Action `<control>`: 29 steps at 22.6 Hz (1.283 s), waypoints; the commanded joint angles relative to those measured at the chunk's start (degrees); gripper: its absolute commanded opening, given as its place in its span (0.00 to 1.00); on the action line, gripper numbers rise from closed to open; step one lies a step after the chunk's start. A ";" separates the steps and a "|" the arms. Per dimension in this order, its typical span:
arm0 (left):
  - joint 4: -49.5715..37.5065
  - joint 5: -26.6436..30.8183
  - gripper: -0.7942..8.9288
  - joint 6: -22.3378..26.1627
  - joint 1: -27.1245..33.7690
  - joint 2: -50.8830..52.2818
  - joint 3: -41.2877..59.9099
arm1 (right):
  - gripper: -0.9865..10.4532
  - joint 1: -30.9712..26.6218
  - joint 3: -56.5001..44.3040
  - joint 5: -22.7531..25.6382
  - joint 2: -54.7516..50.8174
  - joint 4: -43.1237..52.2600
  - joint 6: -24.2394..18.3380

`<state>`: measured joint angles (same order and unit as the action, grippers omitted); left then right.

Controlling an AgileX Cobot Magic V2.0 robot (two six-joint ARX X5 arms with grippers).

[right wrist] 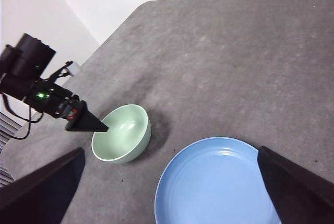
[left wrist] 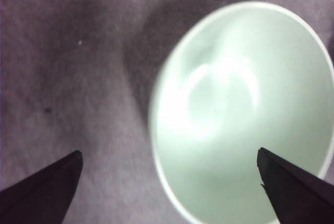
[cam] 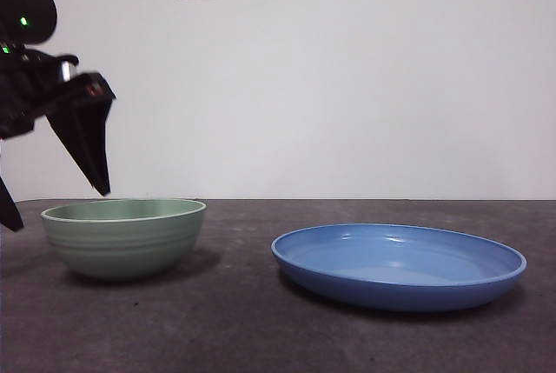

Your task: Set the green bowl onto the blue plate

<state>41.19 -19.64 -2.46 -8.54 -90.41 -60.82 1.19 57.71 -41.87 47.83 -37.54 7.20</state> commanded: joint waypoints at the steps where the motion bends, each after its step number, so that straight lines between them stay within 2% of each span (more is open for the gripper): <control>1: -1.77 0.09 0.56 -0.66 -0.17 -1.99 -1.33 | 0.65 0.20 1.18 -0.15 0.37 0.15 -0.33; 4: -3.04 0.09 0.49 -1.07 -0.17 -2.89 -1.33 | 0.65 0.20 1.18 -0.15 0.37 0.15 -0.35; 7: -3.69 0.11 0.47 -1.27 -0.17 -3.48 -1.33 | 0.65 0.17 1.18 -0.15 0.37 0.15 -0.35; 11: -3.48 0.13 0.33 -1.27 -0.17 -4.37 -1.33 | 0.65 0.20 1.18 -0.13 0.37 0.17 -0.35; 14: -3.45 0.13 0.32 -1.25 -0.20 -4.70 -1.33 | 0.65 0.20 1.18 -0.11 0.37 0.17 -0.35; 16: -3.39 0.17 0.20 -1.22 -0.17 -4.70 -1.33 | 0.65 0.17 1.18 -0.11 0.37 0.17 -0.35; 20: -3.06 0.24 0.09 -1.25 -0.22 -4.85 -1.33 | 0.65 0.20 1.18 -0.13 0.37 0.17 -0.35; 25: -2.99 3.82 0.10 -1.79 -0.22 -4.85 -1.70 | 0.65 0.20 1.18 -0.11 0.37 0.20 -0.35; 29: 1.88 5.25 0.10 -4.68 -2.21 -4.85 -7.21 | 0.65 0.20 1.18 -0.13 0.37 0.17 -0.35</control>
<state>43.79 -14.26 -6.04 -10.50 -94.19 -66.81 1.19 57.71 -41.87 47.83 -37.54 7.20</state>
